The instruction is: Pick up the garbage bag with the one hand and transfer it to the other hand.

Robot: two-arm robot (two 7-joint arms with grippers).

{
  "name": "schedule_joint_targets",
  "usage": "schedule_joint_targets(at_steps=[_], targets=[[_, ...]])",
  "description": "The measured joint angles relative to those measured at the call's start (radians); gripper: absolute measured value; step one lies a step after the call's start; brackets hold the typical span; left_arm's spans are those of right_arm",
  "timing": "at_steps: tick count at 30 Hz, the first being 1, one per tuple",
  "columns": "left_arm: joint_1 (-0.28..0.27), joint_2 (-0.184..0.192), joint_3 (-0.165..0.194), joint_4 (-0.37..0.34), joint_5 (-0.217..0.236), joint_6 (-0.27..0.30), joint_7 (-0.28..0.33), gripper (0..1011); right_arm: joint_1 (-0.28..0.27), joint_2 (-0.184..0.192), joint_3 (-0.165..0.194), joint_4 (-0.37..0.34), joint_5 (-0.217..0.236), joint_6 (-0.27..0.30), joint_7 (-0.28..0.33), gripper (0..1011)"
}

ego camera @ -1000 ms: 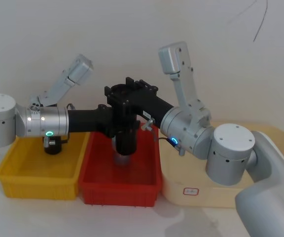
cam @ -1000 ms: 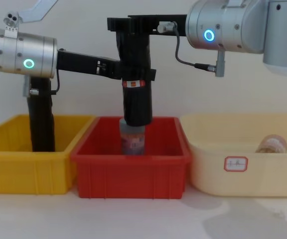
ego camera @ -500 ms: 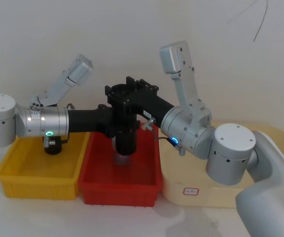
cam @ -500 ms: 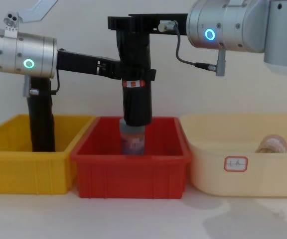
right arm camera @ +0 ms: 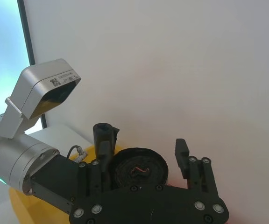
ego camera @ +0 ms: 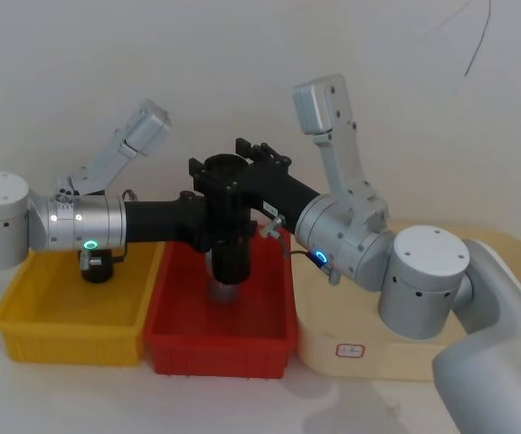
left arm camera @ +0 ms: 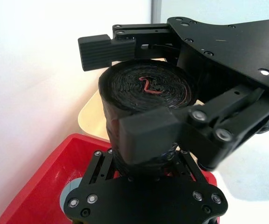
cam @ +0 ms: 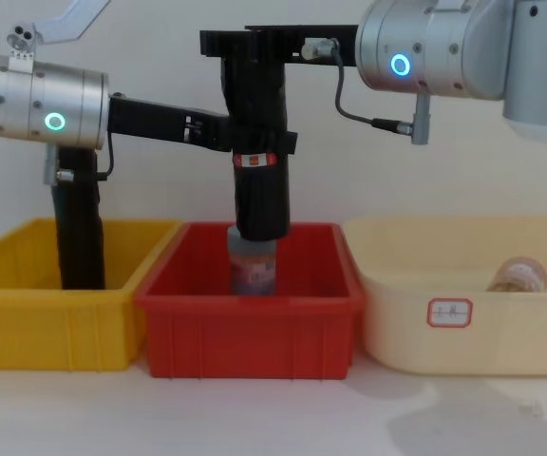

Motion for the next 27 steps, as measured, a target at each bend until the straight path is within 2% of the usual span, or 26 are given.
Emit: schedule_joint_targets(at_steps=[7,27], targets=[[0.000,0.000,0.000,0.000,0.000,0.000,0.000,413,0.000,0.000,0.000,0.000,0.000,0.000,0.000,999],[0.000,0.000,0.000,0.000,0.000,0.000,0.000,413,0.003,0.005,-0.011,0.006,0.008,-0.006,0.012,1001]])
